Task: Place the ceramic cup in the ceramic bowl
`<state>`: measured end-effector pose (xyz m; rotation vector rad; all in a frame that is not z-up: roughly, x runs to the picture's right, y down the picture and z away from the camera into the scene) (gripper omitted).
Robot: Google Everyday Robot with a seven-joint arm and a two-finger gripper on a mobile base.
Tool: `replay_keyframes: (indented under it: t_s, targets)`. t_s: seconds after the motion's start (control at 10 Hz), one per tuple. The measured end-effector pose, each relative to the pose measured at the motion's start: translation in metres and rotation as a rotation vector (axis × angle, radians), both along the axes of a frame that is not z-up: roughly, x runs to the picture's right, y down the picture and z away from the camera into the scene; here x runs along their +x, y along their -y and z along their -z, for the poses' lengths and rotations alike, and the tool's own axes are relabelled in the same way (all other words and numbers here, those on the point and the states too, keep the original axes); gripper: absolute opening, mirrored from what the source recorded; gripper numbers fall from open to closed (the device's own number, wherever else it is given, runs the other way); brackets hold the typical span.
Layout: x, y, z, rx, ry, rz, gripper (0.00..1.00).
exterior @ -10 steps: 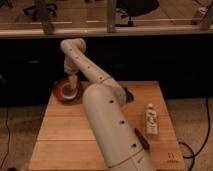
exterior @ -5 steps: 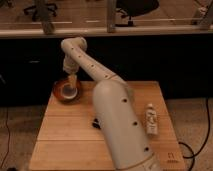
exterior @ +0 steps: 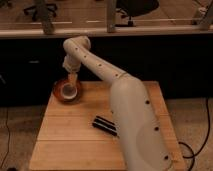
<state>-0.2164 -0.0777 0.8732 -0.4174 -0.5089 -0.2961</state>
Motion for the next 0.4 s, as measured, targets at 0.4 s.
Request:
replay_keyframes:
  t_s: [0.4]
  targets:
    - [0.0116,0.0094,0.012,0.046,0.004,-0.071,0.8]
